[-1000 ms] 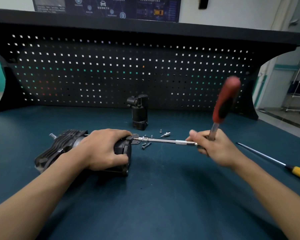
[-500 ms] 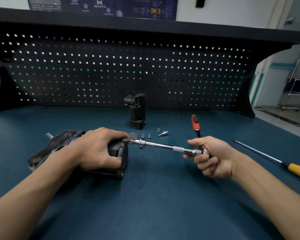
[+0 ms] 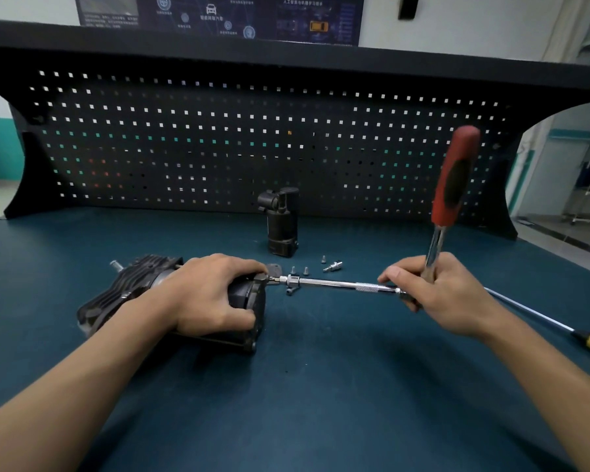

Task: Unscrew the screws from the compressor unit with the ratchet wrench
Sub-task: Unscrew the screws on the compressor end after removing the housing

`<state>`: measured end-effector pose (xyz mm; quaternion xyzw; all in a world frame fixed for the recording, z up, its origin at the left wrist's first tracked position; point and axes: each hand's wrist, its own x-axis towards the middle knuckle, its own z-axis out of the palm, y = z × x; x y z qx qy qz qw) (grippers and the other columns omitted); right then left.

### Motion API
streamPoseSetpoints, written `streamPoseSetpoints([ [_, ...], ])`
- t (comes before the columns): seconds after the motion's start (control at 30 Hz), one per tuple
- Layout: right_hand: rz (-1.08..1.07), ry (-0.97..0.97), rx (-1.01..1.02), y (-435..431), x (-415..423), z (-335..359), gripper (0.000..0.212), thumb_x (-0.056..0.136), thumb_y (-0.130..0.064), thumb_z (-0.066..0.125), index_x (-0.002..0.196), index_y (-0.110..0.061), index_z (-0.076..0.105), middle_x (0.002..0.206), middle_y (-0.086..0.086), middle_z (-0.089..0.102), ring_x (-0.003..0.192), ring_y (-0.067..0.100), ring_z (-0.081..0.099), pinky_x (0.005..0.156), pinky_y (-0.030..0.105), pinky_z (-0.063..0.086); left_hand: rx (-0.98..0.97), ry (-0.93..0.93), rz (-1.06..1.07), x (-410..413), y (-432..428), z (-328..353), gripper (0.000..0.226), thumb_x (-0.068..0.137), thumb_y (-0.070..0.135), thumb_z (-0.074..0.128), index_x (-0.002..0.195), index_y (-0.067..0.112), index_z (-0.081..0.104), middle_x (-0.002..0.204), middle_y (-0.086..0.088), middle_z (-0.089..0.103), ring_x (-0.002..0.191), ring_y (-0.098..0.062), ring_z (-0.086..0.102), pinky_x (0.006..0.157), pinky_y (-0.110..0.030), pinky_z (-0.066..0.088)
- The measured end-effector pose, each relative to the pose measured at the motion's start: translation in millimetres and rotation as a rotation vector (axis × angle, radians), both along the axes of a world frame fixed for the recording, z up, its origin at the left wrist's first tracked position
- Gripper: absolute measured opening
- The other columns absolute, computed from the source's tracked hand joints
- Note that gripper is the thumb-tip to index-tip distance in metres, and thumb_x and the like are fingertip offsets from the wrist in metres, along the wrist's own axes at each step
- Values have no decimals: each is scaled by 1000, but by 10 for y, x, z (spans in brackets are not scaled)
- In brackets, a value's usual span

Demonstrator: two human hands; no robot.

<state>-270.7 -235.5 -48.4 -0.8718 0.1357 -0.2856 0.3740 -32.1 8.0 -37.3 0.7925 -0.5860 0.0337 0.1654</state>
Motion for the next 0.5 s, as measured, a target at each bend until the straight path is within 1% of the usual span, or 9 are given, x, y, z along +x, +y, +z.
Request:
streamPoseSetpoints([
  [0.07, -1, -67, -116, -38, 9, -52, 19, 98, -25, 62, 84, -28, 76, 55, -4, 57, 53, 9, 51, 53, 20, 43, 4, -7, 8, 8, -8, -7, 60, 60, 54, 60, 119, 47, 54, 102, 24, 65, 94, -6, 59, 85, -34, 50],
  [0.1, -15, -88, -192, -45, 16, -65, 14, 97, -27, 63, 89, -29, 75, 62, -6, 64, 58, 9, 57, 58, 23, 48, 5, -10, 11, 12, -10, -12, 60, 60, 54, 59, 119, 47, 54, 102, 24, 65, 94, -6, 59, 85, -34, 50],
  [0.13, -42, -95, -289, -46, 21, -66, 10, 96, -31, 64, 94, -30, 73, 70, -6, 70, 65, 10, 63, 64, 27, 52, 6, -11, 13, 15, -13, -15, 61, 59, 54, 58, 120, 47, 53, 103, 24, 65, 94, -6, 59, 85, -34, 50],
  [0.17, -66, -115, -418, -44, 20, -57, 11, 96, -35, 63, 95, -30, 73, 73, -8, 71, 68, 10, 65, 66, 30, 54, 6, -11, 16, 18, -14, -19, 62, 59, 55, 58, 120, 47, 53, 103, 24, 65, 95, -6, 59, 85, -34, 50],
  [0.23, -51, -235, -696, -53, 23, -39, 22, 94, -34, 60, 91, -23, 78, 64, -6, 62, 58, 13, 58, 59, 31, 50, 9, -12, 19, 19, -15, -29, 62, 60, 54, 58, 121, 47, 53, 103, 25, 65, 95, -5, 59, 85, -34, 50],
  [0.3, -26, -330, -832, -63, 30, -31, 19, 94, -24, 65, 92, -12, 80, 60, -2, 57, 53, 18, 51, 55, 31, 45, 10, -18, 19, 12, -16, -33, 62, 61, 54, 59, 122, 46, 53, 104, 25, 65, 96, -5, 60, 85, -33, 49],
  [0.4, -39, -320, -844, -85, 37, -63, 14, 90, -18, 68, 91, -11, 80, 62, -3, 57, 54, 16, 50, 55, 29, 44, 6, -22, 21, 3, -22, -31, 64, 60, 55, 59, 124, 46, 53, 107, 25, 65, 98, -6, 60, 86, -33, 49],
  [0.43, -37, -297, -798, -96, 35, -91, 14, 90, -20, 68, 91, -13, 80, 62, -4, 57, 55, 13, 51, 55, 28, 44, 3, -22, 19, 0, -24, -29, 65, 60, 55, 58, 124, 46, 53, 108, 25, 65, 98, -6, 59, 86, -33, 49],
  [0.5, -37, -189, -612, -123, 29, -151, 23, 93, -32, 62, 86, -16, 77, 62, -4, 59, 57, 14, 54, 57, 30, 46, 0, -23, 10, -5, -33, -27, 61, 60, 55, 58, 121, 47, 53, 104, 26, 65, 94, -5, 59, 84, -32, 49],
])
